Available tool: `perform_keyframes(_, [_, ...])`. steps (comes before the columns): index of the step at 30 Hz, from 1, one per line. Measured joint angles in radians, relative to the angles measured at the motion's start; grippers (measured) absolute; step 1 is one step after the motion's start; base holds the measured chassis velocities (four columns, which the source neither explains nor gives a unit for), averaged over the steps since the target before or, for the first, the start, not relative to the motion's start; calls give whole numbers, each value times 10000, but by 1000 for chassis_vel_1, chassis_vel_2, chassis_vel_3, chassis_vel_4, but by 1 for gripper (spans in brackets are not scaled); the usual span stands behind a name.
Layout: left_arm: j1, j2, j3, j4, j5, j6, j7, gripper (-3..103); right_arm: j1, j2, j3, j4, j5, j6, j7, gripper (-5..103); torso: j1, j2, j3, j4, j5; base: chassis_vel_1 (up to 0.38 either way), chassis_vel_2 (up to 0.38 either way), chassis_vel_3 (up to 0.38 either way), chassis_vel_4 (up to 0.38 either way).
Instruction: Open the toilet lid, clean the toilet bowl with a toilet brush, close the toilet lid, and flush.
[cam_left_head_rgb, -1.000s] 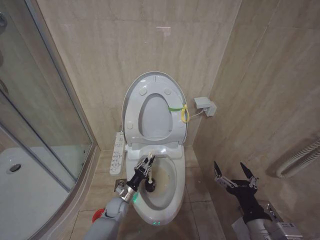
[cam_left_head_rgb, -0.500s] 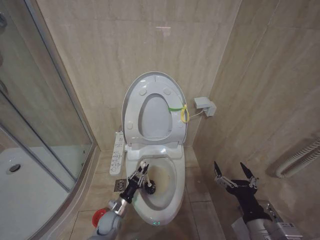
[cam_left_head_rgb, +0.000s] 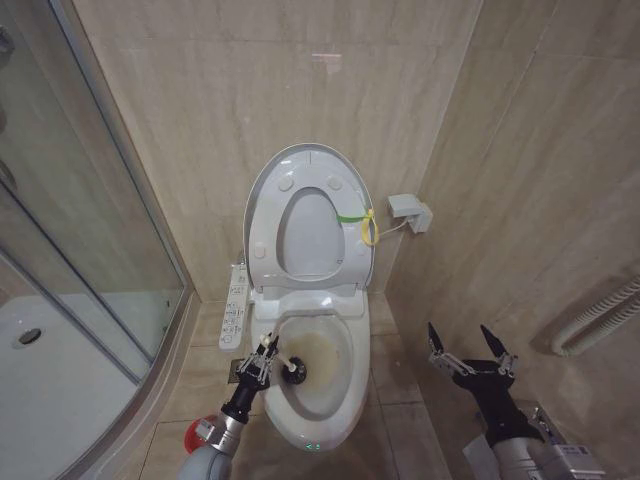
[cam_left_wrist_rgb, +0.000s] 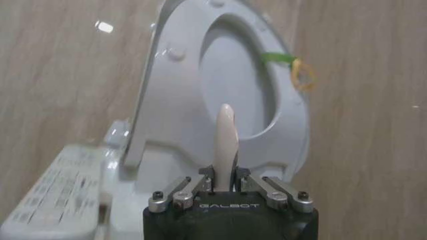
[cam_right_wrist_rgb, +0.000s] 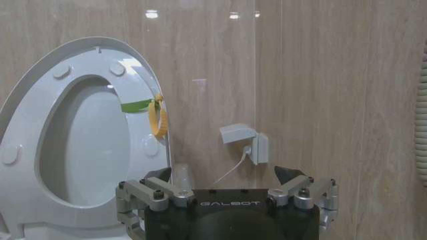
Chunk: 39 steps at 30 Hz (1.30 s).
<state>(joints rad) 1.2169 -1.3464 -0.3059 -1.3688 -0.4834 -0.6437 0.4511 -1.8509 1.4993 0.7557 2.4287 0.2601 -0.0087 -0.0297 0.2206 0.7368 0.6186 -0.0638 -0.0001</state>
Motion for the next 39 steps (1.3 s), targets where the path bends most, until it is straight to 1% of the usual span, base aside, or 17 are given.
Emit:
perform_keyframes(2, [-272,-1,256,219,-485,190,-304,19,0,1,0,0,0,0,0,100,0,-1,0,-2,1,0,0,0,0])
perform_keyframes(3, [-272,-1,256,219,-485,190,-304,19,0,1,0,0,0,0,0,100,0,-1,0,-2,1,0,0,0,0])
perform_keyframes(5, [-646,-15,571,557,-853,362,-541,19,0,0,0,0,0,0,0,100,0,-1,0,-2,0,0,0,0,0])
perform_keyframes(9, [-1215,-100,963,1285,-801,386,-541,19,0,1,0,0,0,0,0,100,1,-1,1,-3,1,0,0,0,0])
perform_keyframes(10, [-1215,-100,963,1285,-801,386,-541,19,0,1,0,0,0,0,0,100,1,-1,1,-3,1,0,0,0,0])
perform_keyframes(14, [-1603,-184,1473,1870,-552,383,-411,19,0,0,0,0,0,0,0,100,1,-1,0,-1,2,0,0,0,0])
perform_keyframes(15, [-1676,-160,1624,1974,-505,368,-381,19,0,0,0,0,0,0,0,100,1,-1,0,3,4,0,0,0,0])
perform_keyframes(19, [-1830,-69,1876,2204,-344,355,-265,19,0,0,0,1,0,0,0,100,1,-1,0,2,3,0,0,0,0])
perform_keyframes(21, [-2034,52,2055,2578,-155,315,-88,19,0,0,0,0,0,0,0,100,0,0,-1,2,6,0,0,0,0])
perform_keyframes(23, [-2143,85,2062,2819,-130,290,-36,19,0,1,0,0,0,0,0,100,1,-1,0,2,3,0,0,0,0])
perform_keyframes(29, [-2364,125,2097,2806,-260,306,-63,19,0,1,0,0,0,0,0,100,1,-1,0,-1,0,0,0,0,0])
perform_keyframes(32, [-2614,123,2296,2326,-579,470,-288,19,0,0,0,0,0,0,0,100,1,-1,1,-6,-1,0,0,0,0])
perform_keyframes(36, [-2847,120,2604,2034,-722,611,-438,19,0,0,0,0,0,0,0,100,2,-1,1,-6,-1,0,0,0,0])
perform_keyframes(39, [-2943,-37,2668,2311,-657,603,-430,19,0,0,0,0,0,0,0,100,1,-1,1,-3,0,0,0,0,0])
